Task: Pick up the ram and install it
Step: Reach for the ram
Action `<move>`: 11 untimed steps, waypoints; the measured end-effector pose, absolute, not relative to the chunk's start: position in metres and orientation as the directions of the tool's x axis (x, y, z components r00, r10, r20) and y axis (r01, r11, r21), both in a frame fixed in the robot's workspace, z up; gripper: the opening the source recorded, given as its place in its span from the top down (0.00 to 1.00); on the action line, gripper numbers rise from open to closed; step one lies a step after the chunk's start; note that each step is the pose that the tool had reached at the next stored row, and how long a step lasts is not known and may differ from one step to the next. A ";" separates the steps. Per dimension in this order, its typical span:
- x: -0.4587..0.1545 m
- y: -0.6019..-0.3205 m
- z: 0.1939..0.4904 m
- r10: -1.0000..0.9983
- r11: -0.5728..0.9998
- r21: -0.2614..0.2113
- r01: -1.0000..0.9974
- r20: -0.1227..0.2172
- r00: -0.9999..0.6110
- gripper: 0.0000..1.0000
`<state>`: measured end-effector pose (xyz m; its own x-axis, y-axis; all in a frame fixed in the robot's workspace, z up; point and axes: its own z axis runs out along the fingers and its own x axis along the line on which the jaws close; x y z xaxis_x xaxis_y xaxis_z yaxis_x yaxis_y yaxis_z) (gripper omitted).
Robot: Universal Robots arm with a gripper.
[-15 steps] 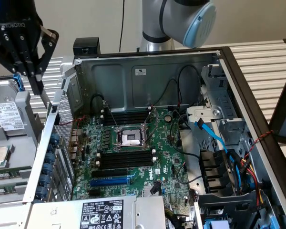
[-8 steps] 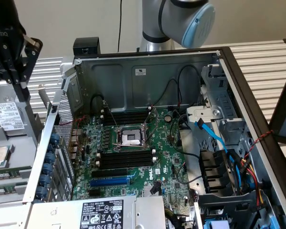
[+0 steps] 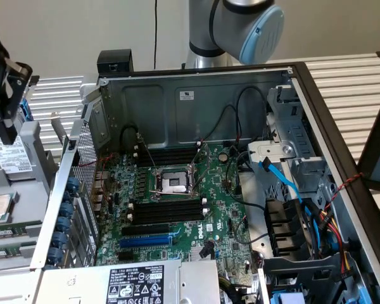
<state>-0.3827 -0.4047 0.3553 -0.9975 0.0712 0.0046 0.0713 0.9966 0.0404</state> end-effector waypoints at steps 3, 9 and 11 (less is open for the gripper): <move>-0.396 -0.405 0.351 0.071 0.997 0.040 0.071 0.008 -0.997 0.90; -0.421 -0.405 0.341 0.071 0.997 0.039 0.072 0.012 -0.997 0.90; -0.425 -0.405 0.337 0.071 0.997 0.038 0.072 0.012 -0.997 0.90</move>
<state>-0.4253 -0.4050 0.3370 -0.9974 0.0712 0.0123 0.0716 0.9967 0.0384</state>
